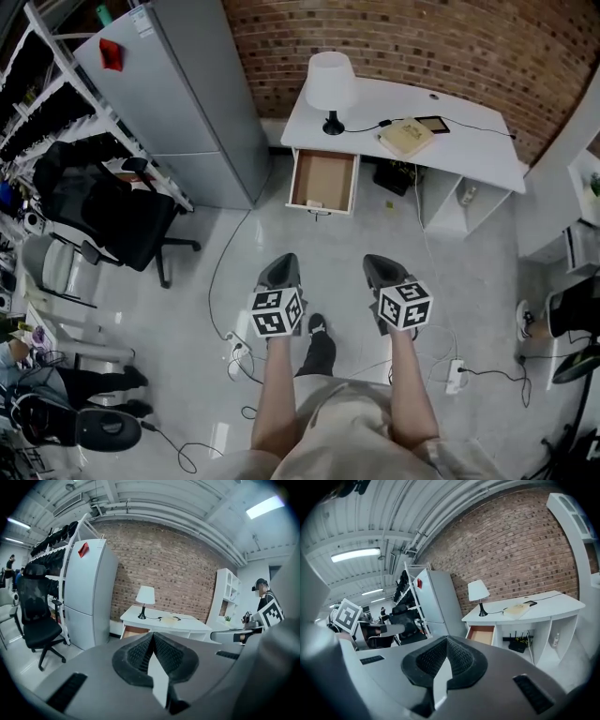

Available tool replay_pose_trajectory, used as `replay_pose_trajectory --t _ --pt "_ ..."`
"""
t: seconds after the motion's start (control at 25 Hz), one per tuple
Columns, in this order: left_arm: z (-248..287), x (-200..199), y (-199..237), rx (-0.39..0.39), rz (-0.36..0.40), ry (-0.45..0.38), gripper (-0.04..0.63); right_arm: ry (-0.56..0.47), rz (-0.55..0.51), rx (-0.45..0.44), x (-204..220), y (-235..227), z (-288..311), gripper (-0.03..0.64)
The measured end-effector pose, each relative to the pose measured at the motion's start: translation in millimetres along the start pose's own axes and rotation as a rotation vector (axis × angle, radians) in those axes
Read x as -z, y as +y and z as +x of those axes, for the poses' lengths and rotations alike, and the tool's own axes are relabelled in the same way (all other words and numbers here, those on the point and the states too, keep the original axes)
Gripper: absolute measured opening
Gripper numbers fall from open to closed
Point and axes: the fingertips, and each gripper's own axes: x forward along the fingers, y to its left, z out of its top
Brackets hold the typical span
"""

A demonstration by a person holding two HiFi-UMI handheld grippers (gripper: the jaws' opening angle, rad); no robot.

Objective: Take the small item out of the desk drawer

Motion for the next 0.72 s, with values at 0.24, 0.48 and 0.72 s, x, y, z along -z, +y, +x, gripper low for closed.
replay_pose_trajectory --t 0.24,0.48,0.72 --pt "50 -32 24 0.035 -0.012 -0.005 0.017 0.020 0.008 0.041 -24 -17 43 0.023" --pt "101 -44 38 0.109 0.039 0.032 0.017 0.067 0.028 0.065 -29 -34 89 0.023" --pt "143 -51 57 0.145 0.078 0.052 0.017 0.072 0.044 0.093 -39 -52 127 0.023"
